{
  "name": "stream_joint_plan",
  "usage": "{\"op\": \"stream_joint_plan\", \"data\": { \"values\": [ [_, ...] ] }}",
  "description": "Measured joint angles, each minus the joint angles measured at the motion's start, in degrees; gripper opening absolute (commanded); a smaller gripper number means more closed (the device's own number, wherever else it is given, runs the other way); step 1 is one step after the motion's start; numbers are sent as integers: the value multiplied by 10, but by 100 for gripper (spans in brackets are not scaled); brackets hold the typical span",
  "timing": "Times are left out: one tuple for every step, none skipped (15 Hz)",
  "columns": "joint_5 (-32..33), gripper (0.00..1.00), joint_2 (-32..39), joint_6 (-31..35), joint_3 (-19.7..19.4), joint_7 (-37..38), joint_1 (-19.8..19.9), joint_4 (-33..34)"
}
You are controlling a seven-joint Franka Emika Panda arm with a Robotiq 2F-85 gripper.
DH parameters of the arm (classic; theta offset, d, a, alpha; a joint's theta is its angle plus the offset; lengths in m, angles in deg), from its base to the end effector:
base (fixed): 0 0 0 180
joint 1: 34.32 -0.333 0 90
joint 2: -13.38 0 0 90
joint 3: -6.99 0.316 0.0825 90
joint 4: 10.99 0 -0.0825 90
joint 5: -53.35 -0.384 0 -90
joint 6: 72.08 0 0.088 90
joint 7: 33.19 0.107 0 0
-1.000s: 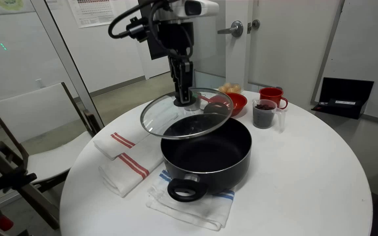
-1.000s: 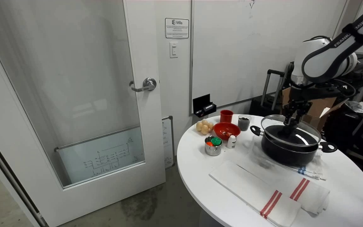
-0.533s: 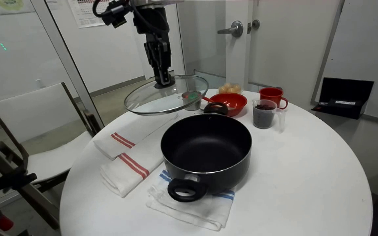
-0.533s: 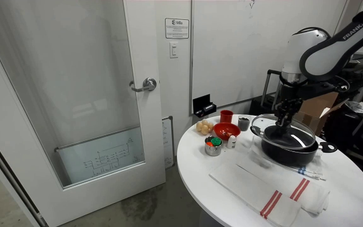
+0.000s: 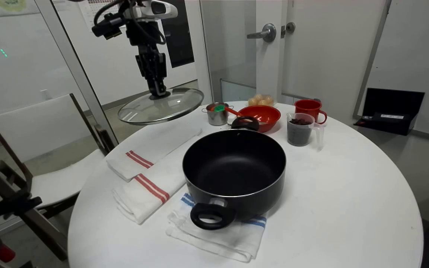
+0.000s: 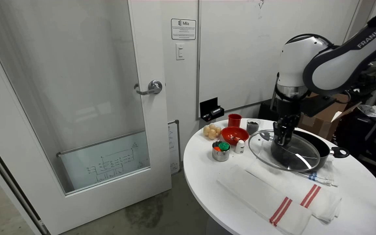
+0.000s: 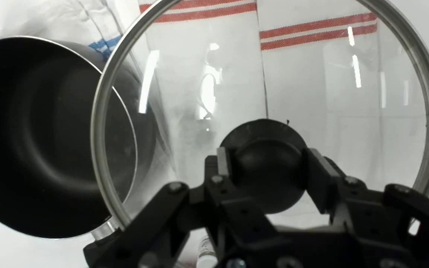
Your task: Remove the lid from the pot
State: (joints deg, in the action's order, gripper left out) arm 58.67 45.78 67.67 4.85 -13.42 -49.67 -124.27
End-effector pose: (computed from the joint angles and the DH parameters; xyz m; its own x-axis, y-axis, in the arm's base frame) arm 0.5843 0.1372 0.1697 0.9964 -0.0395 -0.0756 -0.0316 -0.9941 0.1039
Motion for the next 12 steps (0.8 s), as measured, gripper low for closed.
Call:
{"op": "stream_joint_plan", "data": {
  "values": [
    [1, 25, 8, 0, 2, 0, -4, 8],
    [1, 25, 18, 0, 5, 0, -7, 17],
    [1, 25, 29, 0, 7, 0, -8, 28],
    [2, 25, 40, 0, 8, -1, -9, 38],
    [2, 25, 52, 0, 10, -1, -10, 50],
    [2, 25, 64, 0, 10, -1, -10, 61],
    [2, 25, 77, 0, 11, -1, -11, 73],
    [2, 25, 90, 0, 12, -1, -12, 83],
    [2, 25, 102, 0, 12, -1, -14, 93],
    [2, 25, 114, 0, 13, -2, -15, 103],
    [2, 25, 125, 0, 13, -2, -17, 112],
    [2, 25, 136, 0, 14, -2, -18, 120]
  ]
}}
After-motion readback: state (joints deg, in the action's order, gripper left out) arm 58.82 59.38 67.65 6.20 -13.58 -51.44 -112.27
